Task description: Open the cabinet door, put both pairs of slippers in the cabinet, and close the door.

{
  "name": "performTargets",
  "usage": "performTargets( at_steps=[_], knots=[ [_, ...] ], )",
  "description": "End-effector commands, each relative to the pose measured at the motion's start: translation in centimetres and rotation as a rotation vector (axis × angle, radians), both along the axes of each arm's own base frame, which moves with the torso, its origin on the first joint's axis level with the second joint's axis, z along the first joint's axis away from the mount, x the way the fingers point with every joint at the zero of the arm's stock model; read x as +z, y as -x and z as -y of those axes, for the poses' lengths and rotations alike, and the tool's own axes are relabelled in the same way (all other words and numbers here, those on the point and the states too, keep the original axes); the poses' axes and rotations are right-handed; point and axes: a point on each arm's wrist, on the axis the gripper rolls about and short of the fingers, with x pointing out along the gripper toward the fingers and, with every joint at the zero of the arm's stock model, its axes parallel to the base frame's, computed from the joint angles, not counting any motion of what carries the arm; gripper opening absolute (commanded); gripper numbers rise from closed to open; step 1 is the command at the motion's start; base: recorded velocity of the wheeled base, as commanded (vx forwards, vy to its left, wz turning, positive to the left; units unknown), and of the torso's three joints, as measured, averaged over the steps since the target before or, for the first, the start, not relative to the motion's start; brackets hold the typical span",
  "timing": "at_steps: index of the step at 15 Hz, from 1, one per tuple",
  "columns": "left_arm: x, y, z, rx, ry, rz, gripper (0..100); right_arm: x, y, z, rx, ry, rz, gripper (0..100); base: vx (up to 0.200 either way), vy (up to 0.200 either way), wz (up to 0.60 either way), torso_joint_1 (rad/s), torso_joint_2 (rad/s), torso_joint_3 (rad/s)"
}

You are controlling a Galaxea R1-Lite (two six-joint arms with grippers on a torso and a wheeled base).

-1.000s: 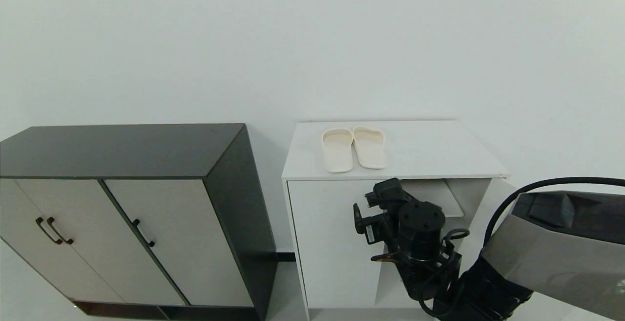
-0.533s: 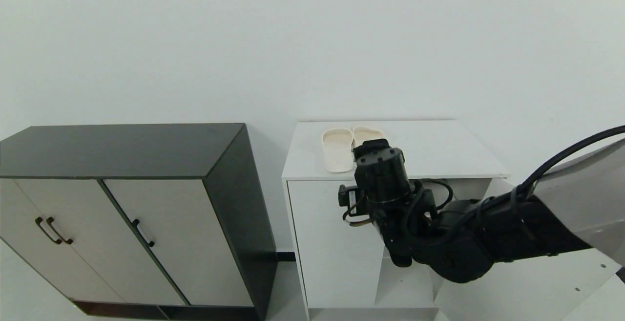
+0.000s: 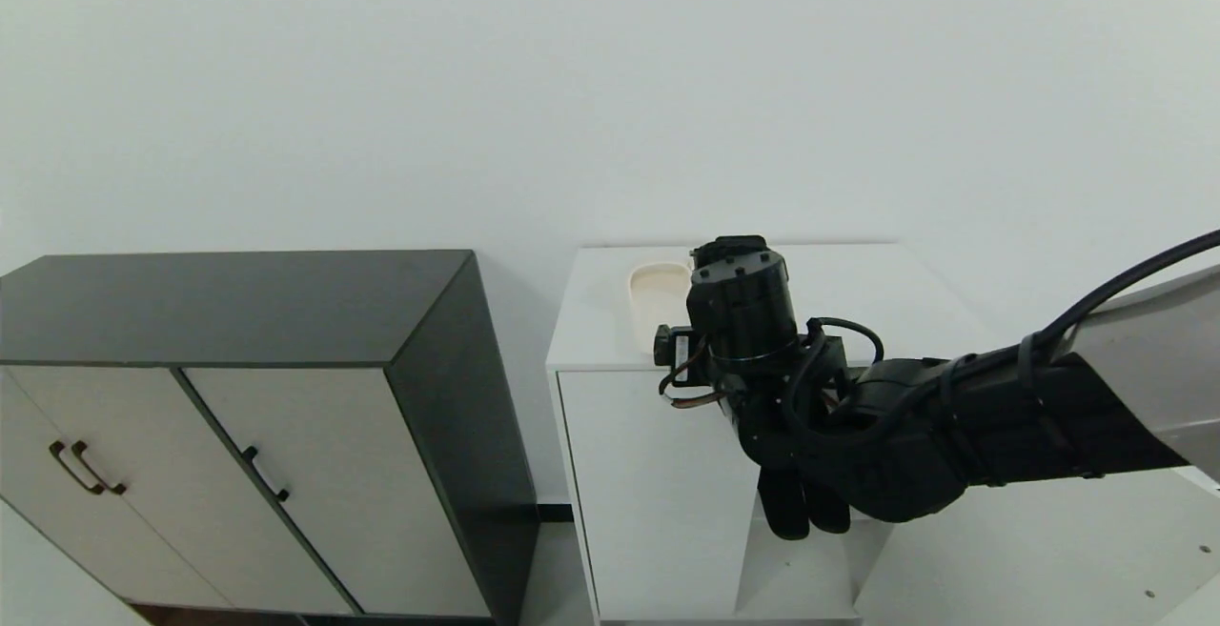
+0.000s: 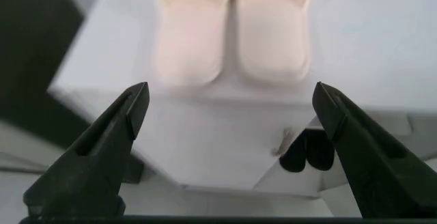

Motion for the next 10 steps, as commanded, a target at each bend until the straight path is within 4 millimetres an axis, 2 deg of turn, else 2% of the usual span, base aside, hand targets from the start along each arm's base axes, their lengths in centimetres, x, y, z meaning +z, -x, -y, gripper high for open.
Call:
performTargets(
  at_steps=[1, 3, 8, 10],
  knots=[
    [0.0, 0.0, 0.0, 0.000, 0.000, 0.001, 0, -0.7, -0.5, 0.0, -0.009, 0.006, -0.005, 100, 0.200, 0.000, 0.00, 0.007, 0.01, -0.002],
    [0.0, 0.0, 0.0, 0.000, 0.000, 0.000, 0, -1.1, -0.8, -0.1, -0.010, 0.002, -0.002, 100, 0.200, 0.000, 0.00, 0.012, 0.00, 0.007],
    [0.0, 0.0, 0.0, 0.000, 0.001, 0.001, 0, -3.5, -1.3, -0.5, -0.004, 0.019, -0.006, 100, 0.200, 0.000, 0.00, 0.003, 0.00, 0.006],
    [0.0, 0.0, 0.0, 0.002, 0.001, 0.001, 0, -3.9, -2.2, -0.1, 0.004, 0.034, 0.006, 100, 0.000, 0.000, 0.00, 0.000, 0.00, 0.000]
  ],
)
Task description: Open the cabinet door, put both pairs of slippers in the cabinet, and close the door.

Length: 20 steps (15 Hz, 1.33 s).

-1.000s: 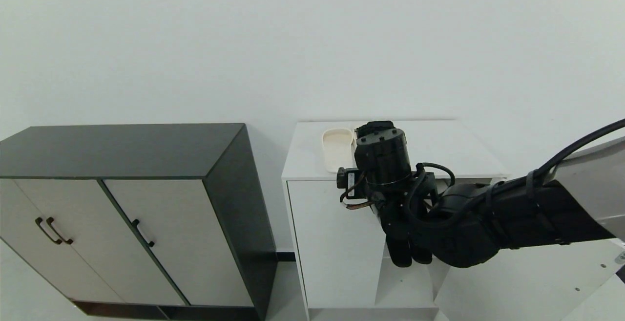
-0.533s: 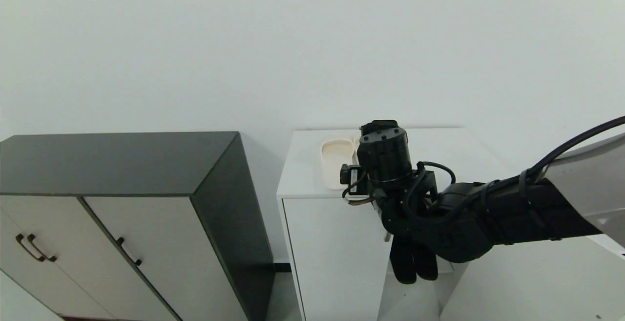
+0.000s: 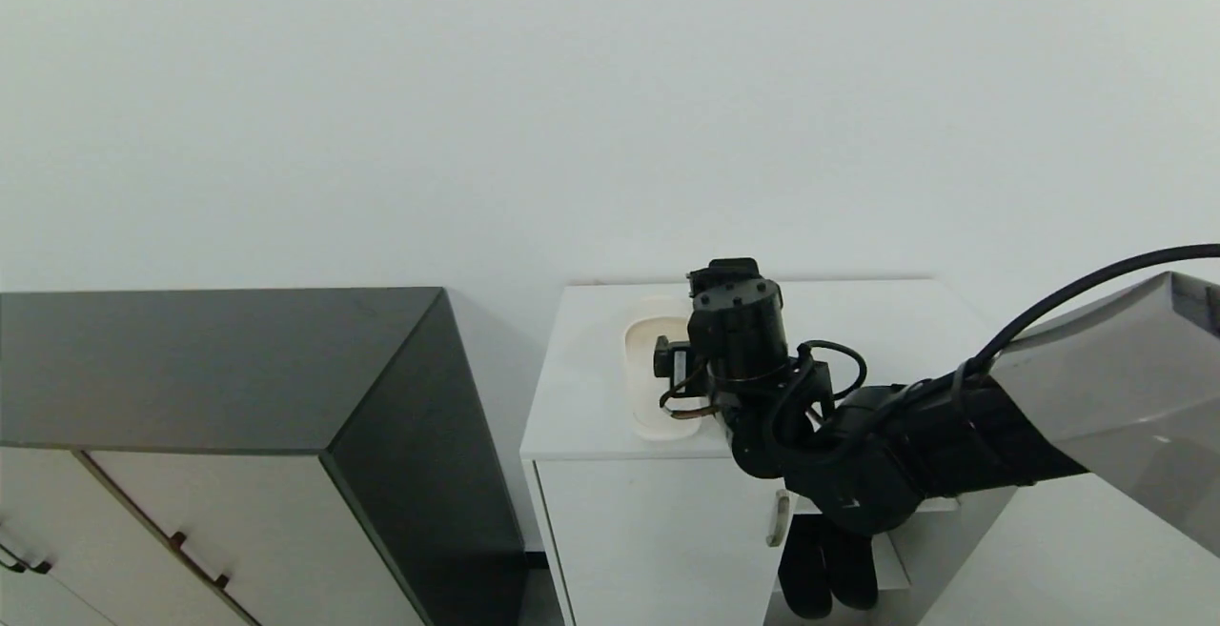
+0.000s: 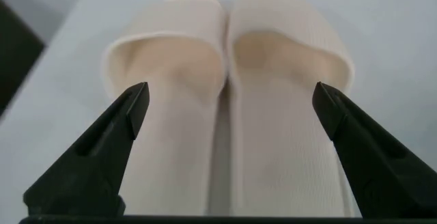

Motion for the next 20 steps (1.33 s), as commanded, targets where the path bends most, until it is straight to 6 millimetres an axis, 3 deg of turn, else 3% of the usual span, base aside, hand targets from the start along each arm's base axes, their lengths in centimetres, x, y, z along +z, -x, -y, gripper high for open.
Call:
performTargets(
  at_steps=[1, 6, 10, 14, 16, 17, 20],
  knots=[
    [0.0, 0.0, 0.0, 0.000, 0.000, 0.000, 0, -1.1, -0.5, 0.1, 0.001, 0.020, -0.018, 100, 0.000, 0.000, 0.00, 0.000, 0.00, 0.000],
    [0.0, 0.0, 0.0, 0.001, 0.002, 0.000, 0, -2.2, -2.3, 0.1, 0.004, 0.016, -0.030, 100, 0.000, 0.000, 0.00, 0.000, 0.00, 0.000],
    [0.0, 0.0, 0.0, 0.001, 0.002, 0.000, 0, -3.0, -3.7, -1.1, 0.021, 0.003, -0.020, 100, 0.000, 0.000, 0.00, 0.000, 0.00, 0.000],
    [0.0, 0.0, 0.0, 0.001, 0.003, 0.000, 0, -3.8, -6.6, -1.8, 0.000, 0.020, 0.011, 100, 0.000, 0.000, 0.00, 0.000, 0.00, 0.000],
    [0.0, 0.0, 0.0, 0.001, 0.003, 0.000, 0, -3.8, -6.7, -1.8, -0.001, 0.019, 0.013, 100, 0.000, 0.000, 0.00, 0.000, 0.00, 0.000],
    [0.0, 0.0, 0.0, 0.001, 0.003, 0.000, 0, -3.8, -6.7, -1.8, 0.000, 0.019, 0.011, 0, 0.000, 0.000, 0.00, 0.000, 0.00, 0.000],
    [0.0, 0.0, 0.0, 0.001, 0.003, 0.000, 0, -3.9, -6.6, -1.7, -0.001, 0.021, 0.010, 0, 0.000, 0.000, 0.00, 0.000, 0.00, 0.000]
  ],
)
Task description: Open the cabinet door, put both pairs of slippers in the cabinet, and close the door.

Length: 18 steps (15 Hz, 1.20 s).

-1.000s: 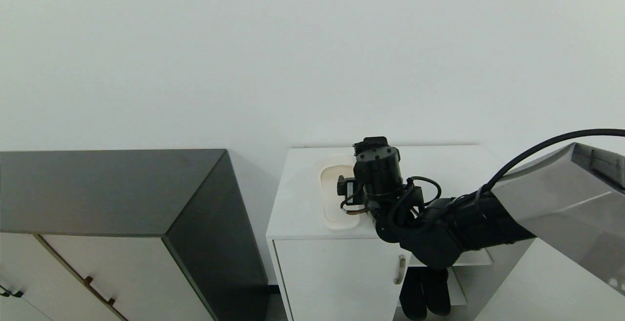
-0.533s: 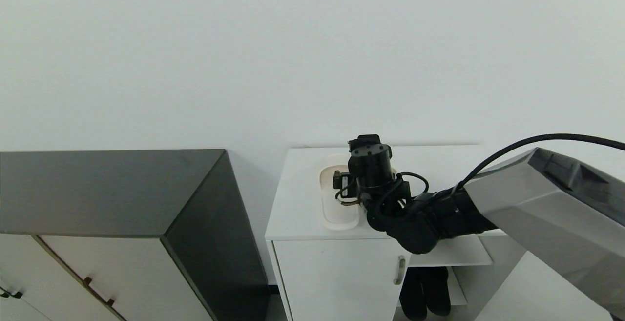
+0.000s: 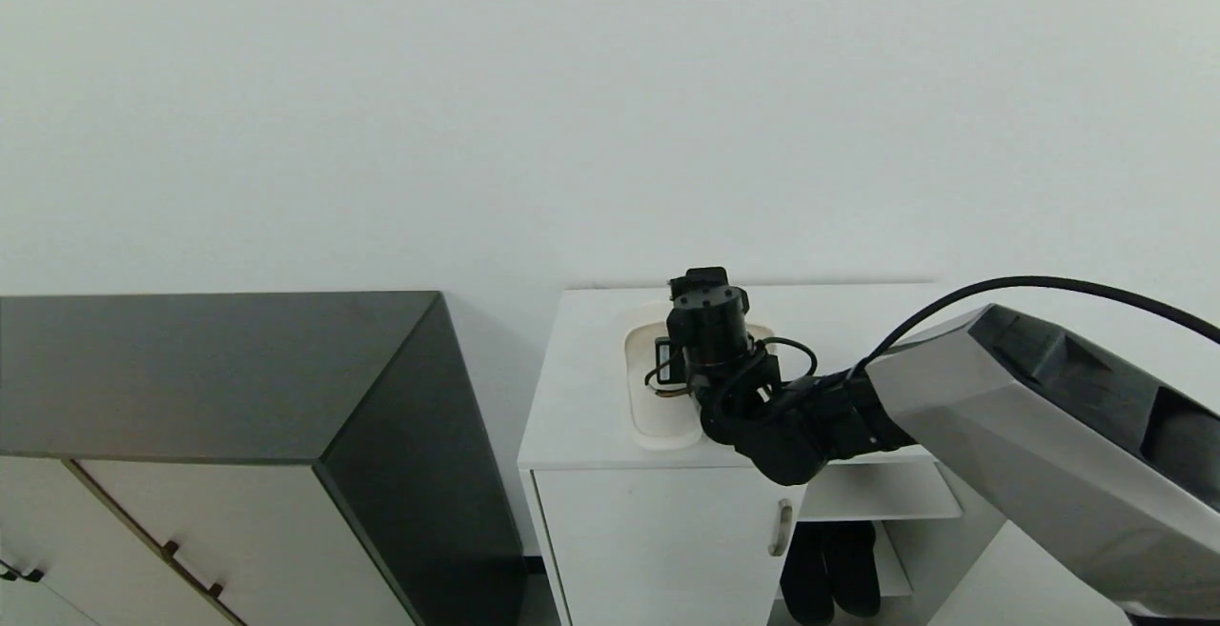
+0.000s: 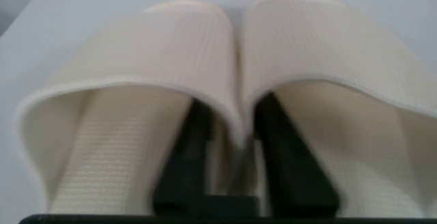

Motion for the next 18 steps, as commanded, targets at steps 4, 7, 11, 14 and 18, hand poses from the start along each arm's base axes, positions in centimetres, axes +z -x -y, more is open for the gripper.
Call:
performTargets(
  at_steps=[4, 7, 11, 14, 18],
  knots=[
    [0.0, 0.0, 0.0, 0.001, 0.000, 0.000, 0, 1.1, 0.6, 0.3, -0.001, -0.007, 0.011, 0, 0.000, 0.000, 0.00, 0.000, 0.00, 0.000],
    [0.0, 0.0, 0.0, 0.001, 0.000, 0.000, 0, 3.1, 3.6, 1.3, 0.032, 0.009, 0.005, 0, 0.000, 0.000, 0.00, 0.000, 0.00, 0.000],
    [0.0, 0.0, 0.0, 0.001, -0.001, 0.000, 0, 6.1, 10.0, 3.5, 0.108, 0.000, 0.011, 0, 0.000, 0.000, 0.00, 0.000, 0.00, 0.000],
    [0.0, 0.0, 0.0, 0.001, -0.001, 0.000, 0, 6.5, 14.6, 5.8, 0.167, 0.001, 0.000, 0, 0.000, 0.000, 0.00, 0.000, 0.00, 0.000],
    [0.0, 0.0, 0.0, -0.001, -0.003, 0.001, 0, 5.5, 18.3, 8.6, 0.262, 0.002, -0.018, 0, 0.000, 0.000, 0.00, 0.000, 0.00, 0.000]
  ],
)
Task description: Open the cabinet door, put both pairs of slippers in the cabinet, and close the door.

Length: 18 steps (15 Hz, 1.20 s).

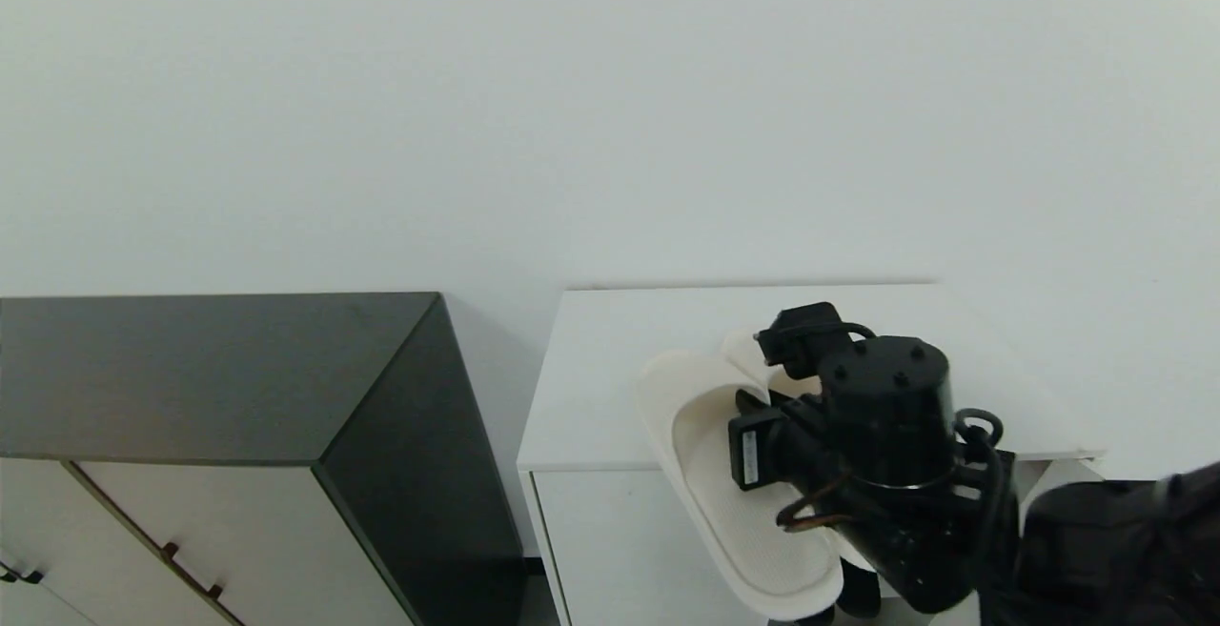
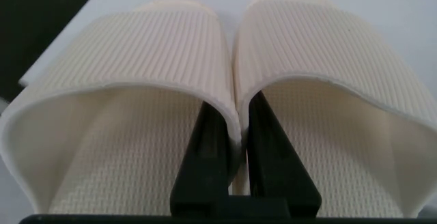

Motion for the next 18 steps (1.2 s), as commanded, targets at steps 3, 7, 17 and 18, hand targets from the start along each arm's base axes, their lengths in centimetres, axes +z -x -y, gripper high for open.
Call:
performTargets(
  at_steps=[3, 7, 17, 18],
  knots=[
    [0.00, 0.00, 0.00, 0.000, 0.000, 0.000, 0, 0.72, 1.74, 1.37, 0.037, -0.023, 0.008, 0, 0.000, 0.000, 0.00, 0.000, 0.00, 0.000],
    [0.00, 0.00, 0.00, 0.000, 0.000, 0.000, 0, 0.58, 1.68, 1.21, 0.037, -0.020, 0.007, 0, -0.100, 0.000, 0.00, 0.001, 0.00, 0.000],
    [0.00, 0.00, 0.00, 0.000, 0.000, 0.000, 0, 0.51, 1.70, 1.26, 0.034, -0.019, 0.008, 0, -0.200, 0.000, 0.00, 0.001, 0.00, 0.002],
    [0.00, 0.00, 0.00, 0.000, 0.000, 0.000, 0, 0.51, 1.70, 1.26, 0.034, -0.019, 0.008, 0, 0.000, 0.000, 0.00, 0.000, 0.00, 0.000]
  ],
)
